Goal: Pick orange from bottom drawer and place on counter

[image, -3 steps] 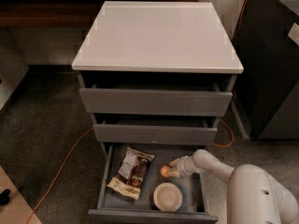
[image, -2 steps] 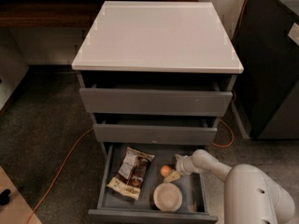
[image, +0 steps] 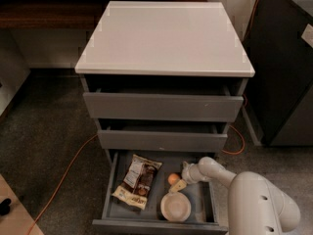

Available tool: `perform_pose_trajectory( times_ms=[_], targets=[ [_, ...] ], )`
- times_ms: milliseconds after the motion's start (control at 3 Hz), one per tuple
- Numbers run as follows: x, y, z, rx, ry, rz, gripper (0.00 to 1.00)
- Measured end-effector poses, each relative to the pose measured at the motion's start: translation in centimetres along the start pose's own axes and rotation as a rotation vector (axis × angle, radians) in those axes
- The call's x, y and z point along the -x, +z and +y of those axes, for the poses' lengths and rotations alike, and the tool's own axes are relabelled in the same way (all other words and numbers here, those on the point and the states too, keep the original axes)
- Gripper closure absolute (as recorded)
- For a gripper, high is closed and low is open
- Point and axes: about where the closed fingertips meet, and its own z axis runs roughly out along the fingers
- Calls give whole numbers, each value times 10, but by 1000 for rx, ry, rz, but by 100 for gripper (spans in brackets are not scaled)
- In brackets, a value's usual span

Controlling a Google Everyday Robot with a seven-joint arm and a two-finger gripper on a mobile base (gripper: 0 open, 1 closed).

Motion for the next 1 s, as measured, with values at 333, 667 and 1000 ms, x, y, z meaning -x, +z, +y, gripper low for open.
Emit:
perform_pose_trajectory(
  times_ms=[333, 667, 1000],
  targets=[
    [-3, 12, -2, 6, 16, 16, 0],
    [-10, 21, -4, 8, 34, 36, 0],
    [-13, 26, -5, 9, 41, 52, 14]
  ],
)
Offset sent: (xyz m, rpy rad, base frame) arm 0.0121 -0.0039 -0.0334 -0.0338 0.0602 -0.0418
